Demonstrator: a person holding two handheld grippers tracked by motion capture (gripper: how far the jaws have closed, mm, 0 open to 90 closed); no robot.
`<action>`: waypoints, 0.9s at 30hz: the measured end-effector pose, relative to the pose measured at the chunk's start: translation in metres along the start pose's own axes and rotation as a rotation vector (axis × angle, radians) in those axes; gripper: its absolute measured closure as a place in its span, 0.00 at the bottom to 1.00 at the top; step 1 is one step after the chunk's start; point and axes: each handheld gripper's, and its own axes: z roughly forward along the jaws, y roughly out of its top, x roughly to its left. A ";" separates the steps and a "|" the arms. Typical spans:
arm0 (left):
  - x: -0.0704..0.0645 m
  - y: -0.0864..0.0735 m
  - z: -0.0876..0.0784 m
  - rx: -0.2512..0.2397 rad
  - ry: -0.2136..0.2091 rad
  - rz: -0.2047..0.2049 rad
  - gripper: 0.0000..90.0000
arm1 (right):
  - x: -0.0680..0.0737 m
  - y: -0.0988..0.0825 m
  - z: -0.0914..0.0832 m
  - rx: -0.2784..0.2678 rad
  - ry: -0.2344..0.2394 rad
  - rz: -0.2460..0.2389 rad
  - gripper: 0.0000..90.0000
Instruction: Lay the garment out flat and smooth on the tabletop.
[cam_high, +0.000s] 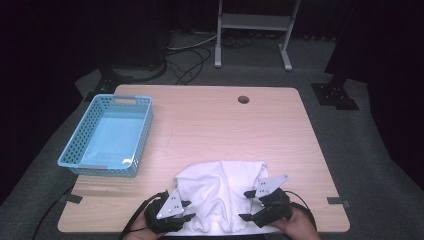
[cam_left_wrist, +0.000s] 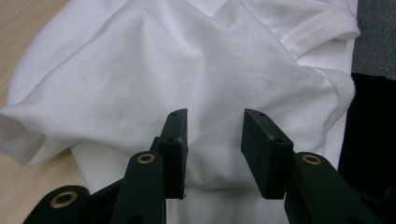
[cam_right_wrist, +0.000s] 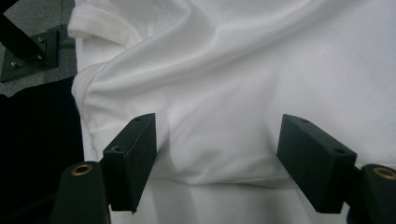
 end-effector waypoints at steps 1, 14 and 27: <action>0.001 -0.001 0.000 0.005 0.001 -0.001 0.68 | -0.001 -0.001 -0.001 0.003 0.002 0.000 0.31; -0.002 -0.003 -0.009 -0.132 -0.054 -0.005 0.63 | 0.001 -0.012 -0.016 -0.047 -0.023 0.009 0.31; -0.018 0.006 0.003 -0.115 -0.133 0.063 0.60 | 0.048 -0.006 -0.004 -0.064 0.017 -0.102 0.56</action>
